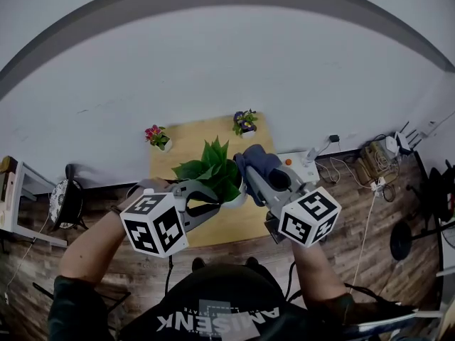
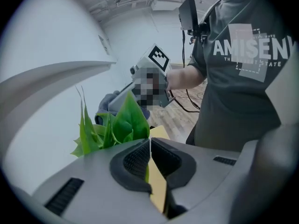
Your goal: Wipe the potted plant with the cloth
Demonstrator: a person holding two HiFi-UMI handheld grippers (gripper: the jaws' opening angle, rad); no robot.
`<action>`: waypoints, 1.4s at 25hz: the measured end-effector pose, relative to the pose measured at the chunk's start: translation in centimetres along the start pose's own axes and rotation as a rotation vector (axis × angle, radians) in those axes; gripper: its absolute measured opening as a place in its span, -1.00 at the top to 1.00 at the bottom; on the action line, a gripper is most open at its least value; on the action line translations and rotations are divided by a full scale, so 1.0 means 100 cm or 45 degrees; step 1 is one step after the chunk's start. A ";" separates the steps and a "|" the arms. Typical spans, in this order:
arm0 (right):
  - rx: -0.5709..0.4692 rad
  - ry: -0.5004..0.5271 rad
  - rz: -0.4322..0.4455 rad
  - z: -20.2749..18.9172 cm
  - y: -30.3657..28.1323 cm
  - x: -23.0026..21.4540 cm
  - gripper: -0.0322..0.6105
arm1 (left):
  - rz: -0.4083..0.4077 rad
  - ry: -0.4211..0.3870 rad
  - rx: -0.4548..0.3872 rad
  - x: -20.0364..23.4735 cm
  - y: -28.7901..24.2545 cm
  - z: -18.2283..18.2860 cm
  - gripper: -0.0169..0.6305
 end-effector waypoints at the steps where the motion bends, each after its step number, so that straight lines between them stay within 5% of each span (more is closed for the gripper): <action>1: 0.002 -0.012 -0.003 -0.003 0.000 -0.001 0.76 | 0.014 -0.002 -0.005 0.001 0.001 0.002 0.92; 24: 0.183 -0.283 -0.140 -0.097 0.017 -0.059 0.76 | -0.033 -0.106 -0.056 0.006 -0.002 0.005 0.91; 35: 0.016 -0.211 0.022 -0.027 0.008 -0.062 0.76 | -0.080 -0.180 -0.119 0.001 0.008 0.014 0.91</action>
Point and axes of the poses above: the fingertips, and each gripper's own axes: y backward along the fingers, x to its left, z out of its top, the point moved 2 cm from there along y, backward along the fingers, and after that the axes turned 10 degrees about -y, right-handed, at the moved point
